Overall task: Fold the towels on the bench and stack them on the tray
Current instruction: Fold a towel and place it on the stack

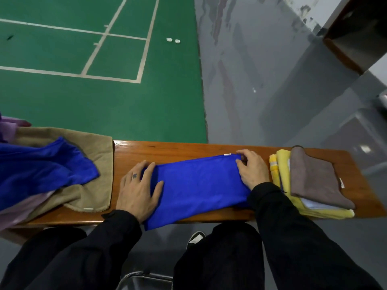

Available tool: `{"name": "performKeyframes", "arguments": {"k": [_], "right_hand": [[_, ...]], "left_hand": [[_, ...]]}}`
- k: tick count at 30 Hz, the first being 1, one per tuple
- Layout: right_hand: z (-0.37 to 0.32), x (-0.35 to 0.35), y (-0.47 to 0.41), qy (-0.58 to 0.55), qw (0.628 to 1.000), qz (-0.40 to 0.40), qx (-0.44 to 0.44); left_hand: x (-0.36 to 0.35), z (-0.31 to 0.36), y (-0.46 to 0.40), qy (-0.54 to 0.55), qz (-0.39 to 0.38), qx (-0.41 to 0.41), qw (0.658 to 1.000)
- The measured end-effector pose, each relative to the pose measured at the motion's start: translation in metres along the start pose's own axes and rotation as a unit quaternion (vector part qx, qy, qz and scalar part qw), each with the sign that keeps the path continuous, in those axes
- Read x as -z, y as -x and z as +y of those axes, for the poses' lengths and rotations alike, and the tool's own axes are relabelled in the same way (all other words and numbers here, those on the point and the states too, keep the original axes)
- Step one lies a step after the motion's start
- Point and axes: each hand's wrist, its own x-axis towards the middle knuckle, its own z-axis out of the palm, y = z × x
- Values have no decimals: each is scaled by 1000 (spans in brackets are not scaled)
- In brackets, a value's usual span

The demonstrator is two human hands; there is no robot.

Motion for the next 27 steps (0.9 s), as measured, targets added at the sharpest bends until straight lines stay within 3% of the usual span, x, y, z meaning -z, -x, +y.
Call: {"name": "performKeyframes", "arguments": {"k": [7,8,10,12,14,16,19,21,24,27], "right_hand": [[-18,7,-4,4,999,15,-36],[-24,10,5,5,1000,11,4],[-37,15,33,-12,990,-13,137],[-32,8,69,18,962,-40,271],[-10,-7,94,119,932,-88,330],[15,-10,103,219,922,-148,282],[37,-1,105,262,927,-159,218],[38,1,110,243,934,-124,233],[39,1,121,157,952,-54,259],[43,2,123,110,961,-32,252]], "left_hand": [[7,4,-1,20,-2,13,1000],[11,7,5,25,21,-5,999],[15,17,25,39,73,-120,989],[10,27,50,24,50,-248,967],[-5,24,66,-43,-4,-278,960],[-16,10,66,-110,-29,-274,955],[-20,-5,62,-137,-41,-287,947],[-19,-9,64,-116,-25,-298,947],[-14,-16,68,1,9,-284,959],[-9,-23,72,65,37,-279,957]]}}
